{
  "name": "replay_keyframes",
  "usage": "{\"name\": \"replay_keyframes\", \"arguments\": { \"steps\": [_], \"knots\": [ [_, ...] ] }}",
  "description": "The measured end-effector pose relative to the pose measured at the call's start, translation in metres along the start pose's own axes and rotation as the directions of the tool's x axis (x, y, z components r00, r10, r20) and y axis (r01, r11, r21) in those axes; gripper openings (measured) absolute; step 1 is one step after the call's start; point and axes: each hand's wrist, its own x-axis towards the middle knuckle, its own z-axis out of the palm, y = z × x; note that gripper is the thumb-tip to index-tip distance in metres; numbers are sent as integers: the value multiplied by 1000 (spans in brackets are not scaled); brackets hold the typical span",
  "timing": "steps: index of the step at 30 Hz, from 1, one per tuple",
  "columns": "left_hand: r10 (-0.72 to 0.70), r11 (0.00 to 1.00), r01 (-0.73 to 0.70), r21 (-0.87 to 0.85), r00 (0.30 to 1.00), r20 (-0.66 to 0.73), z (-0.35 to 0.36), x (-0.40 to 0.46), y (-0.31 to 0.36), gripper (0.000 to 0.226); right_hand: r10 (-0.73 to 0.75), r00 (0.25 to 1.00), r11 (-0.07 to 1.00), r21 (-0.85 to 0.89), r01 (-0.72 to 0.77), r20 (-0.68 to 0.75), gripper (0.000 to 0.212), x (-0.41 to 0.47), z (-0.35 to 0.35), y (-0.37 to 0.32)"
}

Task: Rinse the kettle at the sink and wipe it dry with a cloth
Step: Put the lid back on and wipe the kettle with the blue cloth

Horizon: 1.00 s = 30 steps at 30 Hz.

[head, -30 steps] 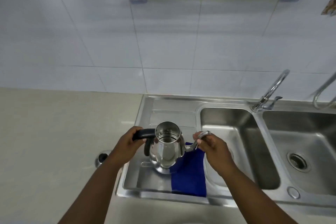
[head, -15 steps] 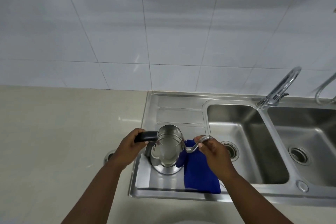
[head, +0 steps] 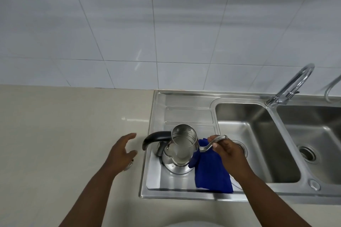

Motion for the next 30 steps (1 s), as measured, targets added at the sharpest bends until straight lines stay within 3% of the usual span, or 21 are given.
{"name": "replay_keyframes", "arguments": {
  "steps": [4,8,14,17,21,25,30],
  "knots": [
    [-66,994,71,83,996,-57,-14,-11,-38,44,-6,1000,1000,12,6,3,26,-1,-1,-2],
    [-27,995,33,94,998,-65,-11,-15,-58,42,-6,1000,999,33,7,-22,31,-3,2,-5],
    [-122,981,94,-169,979,-162,-13,-18,-54,47,-19,999,999,28,20,-31,25,-4,4,-4],
    [-62,989,29,-147,972,-226,-24,-13,-28,52,-23,999,999,47,24,-30,26,-5,4,-5],
    [145,982,-173,-81,952,-269,-34,-4,37,41,-28,999,999,20,29,-35,25,-6,4,-7],
    [280,935,-313,-170,941,-191,-9,-3,103,35,-26,999,998,57,28,-34,26,-6,5,-7],
    [322,929,-306,-209,945,49,47,2,146,41,-10,999,997,76,13,-40,27,-7,5,-9]
  ]
}}
